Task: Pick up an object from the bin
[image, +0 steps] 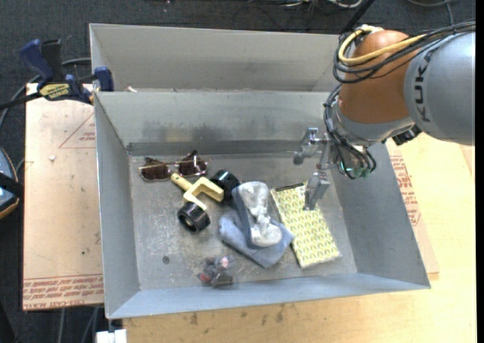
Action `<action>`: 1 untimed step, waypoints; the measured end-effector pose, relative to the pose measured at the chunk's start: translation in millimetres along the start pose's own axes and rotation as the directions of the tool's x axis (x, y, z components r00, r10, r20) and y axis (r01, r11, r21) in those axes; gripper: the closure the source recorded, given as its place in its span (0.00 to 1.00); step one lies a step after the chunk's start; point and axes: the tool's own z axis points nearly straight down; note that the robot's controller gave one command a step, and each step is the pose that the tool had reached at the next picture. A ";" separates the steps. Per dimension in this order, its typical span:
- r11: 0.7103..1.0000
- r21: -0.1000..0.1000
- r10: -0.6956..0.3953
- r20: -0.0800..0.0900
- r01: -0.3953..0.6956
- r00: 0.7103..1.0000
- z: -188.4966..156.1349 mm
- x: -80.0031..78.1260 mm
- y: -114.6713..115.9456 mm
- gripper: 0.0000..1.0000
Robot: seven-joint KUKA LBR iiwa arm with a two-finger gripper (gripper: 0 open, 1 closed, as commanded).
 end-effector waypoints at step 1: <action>1.000 0.001 -0.001 0.007 0.001 1.000 -4.9 -1.7 0.2 0.00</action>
Offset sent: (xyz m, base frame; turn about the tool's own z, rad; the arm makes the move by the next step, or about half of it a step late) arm -0.0094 -0.0290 -0.0743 -0.0942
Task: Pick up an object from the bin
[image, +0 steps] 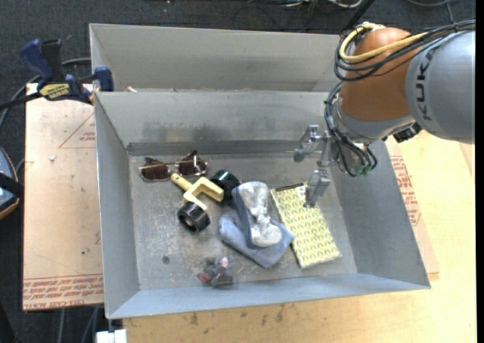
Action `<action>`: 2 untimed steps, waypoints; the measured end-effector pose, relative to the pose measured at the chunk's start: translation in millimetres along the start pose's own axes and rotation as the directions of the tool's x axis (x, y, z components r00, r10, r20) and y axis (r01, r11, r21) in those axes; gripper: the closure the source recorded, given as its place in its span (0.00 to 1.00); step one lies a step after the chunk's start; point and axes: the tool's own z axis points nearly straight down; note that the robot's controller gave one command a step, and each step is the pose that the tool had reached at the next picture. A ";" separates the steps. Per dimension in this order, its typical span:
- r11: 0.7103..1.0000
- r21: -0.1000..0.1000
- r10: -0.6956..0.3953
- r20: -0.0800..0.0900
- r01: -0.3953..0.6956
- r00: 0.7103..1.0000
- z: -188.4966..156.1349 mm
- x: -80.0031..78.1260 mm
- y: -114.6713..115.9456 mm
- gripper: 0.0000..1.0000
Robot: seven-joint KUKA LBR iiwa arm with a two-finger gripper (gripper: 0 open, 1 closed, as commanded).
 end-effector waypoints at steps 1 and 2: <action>0.998 0.001 -0.059 0.007 0.059 0.998 46.5 4.6 -17.2 0.00; 0.993 -0.001 -0.119 -0.004 0.119 0.993 63.6 5.3 -23.2 0.00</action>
Offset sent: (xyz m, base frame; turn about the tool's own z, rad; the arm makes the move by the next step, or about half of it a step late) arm 0.0015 -0.0275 -0.0080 -0.2029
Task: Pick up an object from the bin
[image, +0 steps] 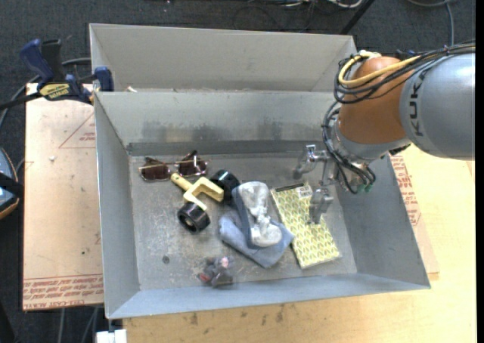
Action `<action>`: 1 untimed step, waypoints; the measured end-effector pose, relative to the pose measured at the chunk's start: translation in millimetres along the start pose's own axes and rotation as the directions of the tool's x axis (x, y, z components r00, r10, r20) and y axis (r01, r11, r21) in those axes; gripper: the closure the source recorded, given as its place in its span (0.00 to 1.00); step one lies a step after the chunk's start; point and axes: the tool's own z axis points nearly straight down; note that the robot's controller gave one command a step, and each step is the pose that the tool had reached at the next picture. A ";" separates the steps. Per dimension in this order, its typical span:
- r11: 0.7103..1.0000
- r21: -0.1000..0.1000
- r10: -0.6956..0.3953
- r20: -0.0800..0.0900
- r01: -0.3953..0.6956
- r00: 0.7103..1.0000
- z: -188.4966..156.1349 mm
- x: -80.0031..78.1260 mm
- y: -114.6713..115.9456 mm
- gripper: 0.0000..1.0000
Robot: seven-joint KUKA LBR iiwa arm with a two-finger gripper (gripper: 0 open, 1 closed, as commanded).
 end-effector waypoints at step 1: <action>0.990 0.000 0.138 0.006 -0.138 0.990 -28.6 0.0 -3.6 0.00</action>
Offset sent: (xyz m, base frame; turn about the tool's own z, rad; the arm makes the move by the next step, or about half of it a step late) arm 0.0033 -0.0062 -0.0155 0.2391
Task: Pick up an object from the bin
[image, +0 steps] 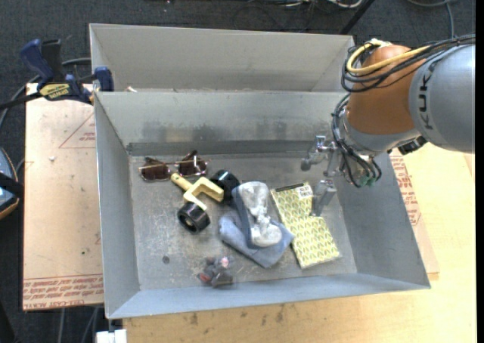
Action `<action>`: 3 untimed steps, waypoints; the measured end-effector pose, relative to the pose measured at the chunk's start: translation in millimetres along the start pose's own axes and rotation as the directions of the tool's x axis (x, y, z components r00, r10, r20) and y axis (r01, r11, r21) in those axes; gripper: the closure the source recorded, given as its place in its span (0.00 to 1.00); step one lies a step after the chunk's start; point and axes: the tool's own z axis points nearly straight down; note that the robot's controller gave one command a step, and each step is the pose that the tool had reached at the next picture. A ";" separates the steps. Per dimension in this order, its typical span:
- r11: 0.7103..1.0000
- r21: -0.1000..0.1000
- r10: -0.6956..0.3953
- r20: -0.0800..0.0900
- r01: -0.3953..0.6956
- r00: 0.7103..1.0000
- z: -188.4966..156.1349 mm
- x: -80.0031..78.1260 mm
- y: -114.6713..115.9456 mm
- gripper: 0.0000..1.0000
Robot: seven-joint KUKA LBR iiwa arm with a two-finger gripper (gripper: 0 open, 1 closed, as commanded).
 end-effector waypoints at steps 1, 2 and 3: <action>0.996 0.000 0.095 0.001 -0.095 0.996 38.4 -3.6 -1.7 0.00; 0.912 0.011 -0.409 0.024 0.409 0.912 34.6 -1.4 1.5 1.00; 0.913 0.011 -0.408 0.024 0.408 0.912 34.8 -1.4 1.4 1.00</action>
Offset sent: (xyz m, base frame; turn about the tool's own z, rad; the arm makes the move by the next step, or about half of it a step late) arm -0.0073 0.0001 -0.0441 -0.4240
